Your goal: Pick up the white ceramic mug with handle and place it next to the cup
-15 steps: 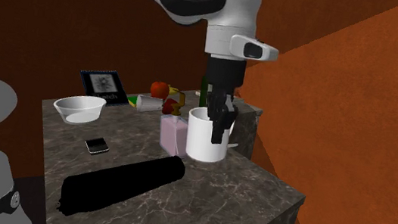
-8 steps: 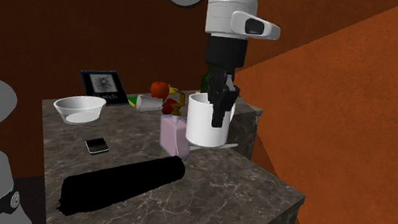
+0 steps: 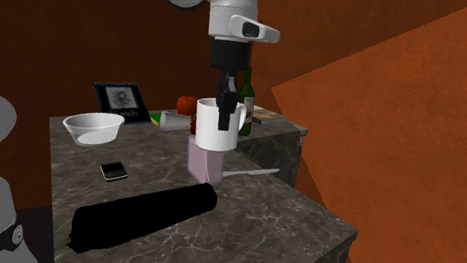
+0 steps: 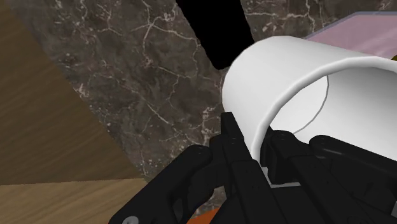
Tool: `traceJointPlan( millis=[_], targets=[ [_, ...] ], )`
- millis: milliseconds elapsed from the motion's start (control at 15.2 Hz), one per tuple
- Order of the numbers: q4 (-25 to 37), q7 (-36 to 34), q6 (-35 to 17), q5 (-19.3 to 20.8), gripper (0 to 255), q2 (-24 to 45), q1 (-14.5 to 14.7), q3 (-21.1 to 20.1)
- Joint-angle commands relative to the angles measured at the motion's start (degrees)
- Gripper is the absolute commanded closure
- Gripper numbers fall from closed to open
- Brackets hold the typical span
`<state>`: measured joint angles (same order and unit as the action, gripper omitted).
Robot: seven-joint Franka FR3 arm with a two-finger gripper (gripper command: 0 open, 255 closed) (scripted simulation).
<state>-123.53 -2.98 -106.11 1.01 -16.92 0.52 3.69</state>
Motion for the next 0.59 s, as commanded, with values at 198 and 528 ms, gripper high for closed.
traceJointPlan(
  millis=[198,528],
  targets=[
    [-3.67,-6.5,0.26,-1.41,255,-3.94,2.62,-4.39],
    [-5.67,-13.21,0.56,-3.47,255,-6.34,5.47,-9.2]
  ],
)
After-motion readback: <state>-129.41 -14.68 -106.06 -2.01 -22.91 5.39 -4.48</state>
